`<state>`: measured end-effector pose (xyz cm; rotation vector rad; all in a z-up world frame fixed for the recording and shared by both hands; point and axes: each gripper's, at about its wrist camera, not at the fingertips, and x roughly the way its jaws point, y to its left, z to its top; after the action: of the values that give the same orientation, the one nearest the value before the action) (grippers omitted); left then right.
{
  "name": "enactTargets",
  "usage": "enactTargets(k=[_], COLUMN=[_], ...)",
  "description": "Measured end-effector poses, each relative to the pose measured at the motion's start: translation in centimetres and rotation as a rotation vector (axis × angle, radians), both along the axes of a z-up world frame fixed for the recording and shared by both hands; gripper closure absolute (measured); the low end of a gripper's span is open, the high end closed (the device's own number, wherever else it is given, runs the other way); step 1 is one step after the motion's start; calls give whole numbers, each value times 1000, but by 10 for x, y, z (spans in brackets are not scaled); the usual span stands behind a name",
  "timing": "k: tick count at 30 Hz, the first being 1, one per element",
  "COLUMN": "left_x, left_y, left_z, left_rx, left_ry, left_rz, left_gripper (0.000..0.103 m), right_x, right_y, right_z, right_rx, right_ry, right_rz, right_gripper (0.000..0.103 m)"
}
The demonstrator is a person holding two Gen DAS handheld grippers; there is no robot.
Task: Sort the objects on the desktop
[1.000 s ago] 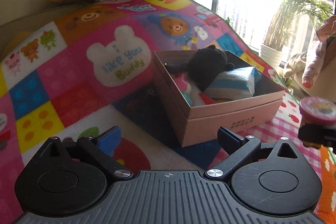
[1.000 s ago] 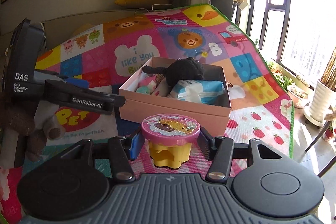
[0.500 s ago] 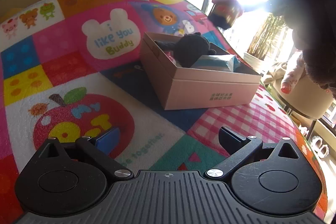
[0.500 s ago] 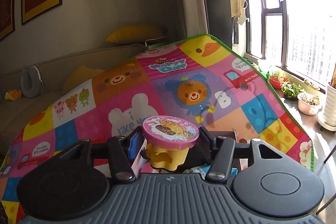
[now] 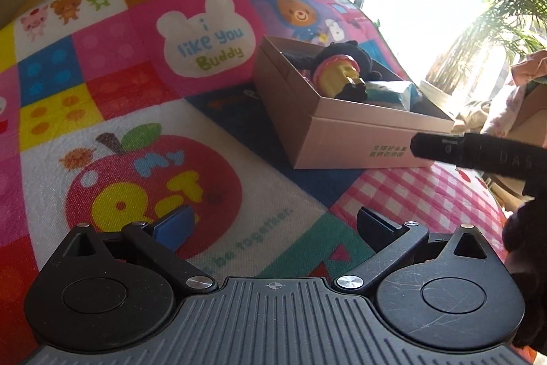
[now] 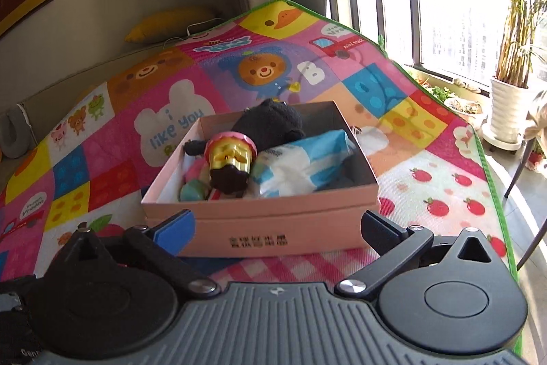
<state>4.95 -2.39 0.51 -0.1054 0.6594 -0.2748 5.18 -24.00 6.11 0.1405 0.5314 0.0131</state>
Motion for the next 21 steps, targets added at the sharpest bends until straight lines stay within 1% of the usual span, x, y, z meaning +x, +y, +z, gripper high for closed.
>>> enactTargets(k=[2,3,4,5,7,8,10,12,13,16,18,21], left_x=[-3,-3,-3,-2,2,5,15,16,16,17,17,17], left_y=[-3,-4,-2,2,14,18,20,11,9,12,12,13], left_z=[0,0,-1,0,2,2,-2,-3,-3,-4,-4,-3], left_rx=[110,164,197,208,179,166,173,222,231,207,207,197], left_ry=[-18,-32,-41,-39,-35,-30,30,19,15,24,22,24], left_rz=[55,91,128,165,219,233,241,238,238,239,240,238], left_gripper=[0,0,0,0,0,0,0,0,0,0,0,0], right_x=[-8,-9,-8,-6,-1,5,21,24,23,18,13,17], right_y=[8,13,19,24,34,40,51,47,46,46,46,46], right_z=[-18,-25,-28,-26,-26,-28,-37,-38,-38,-40,-44,-44], right_rx=[-15,-38,-71,-101,-134,-156,-199,-154,-149,-142,-143,-136], right_ry=[48,71,92,89,83,115,216,223,221,202,155,155], right_rz=[0,9,19,38,63,77,125,116,114,99,96,88], right_gripper=[0,0,0,0,0,0,0,0,0,0,0,0])
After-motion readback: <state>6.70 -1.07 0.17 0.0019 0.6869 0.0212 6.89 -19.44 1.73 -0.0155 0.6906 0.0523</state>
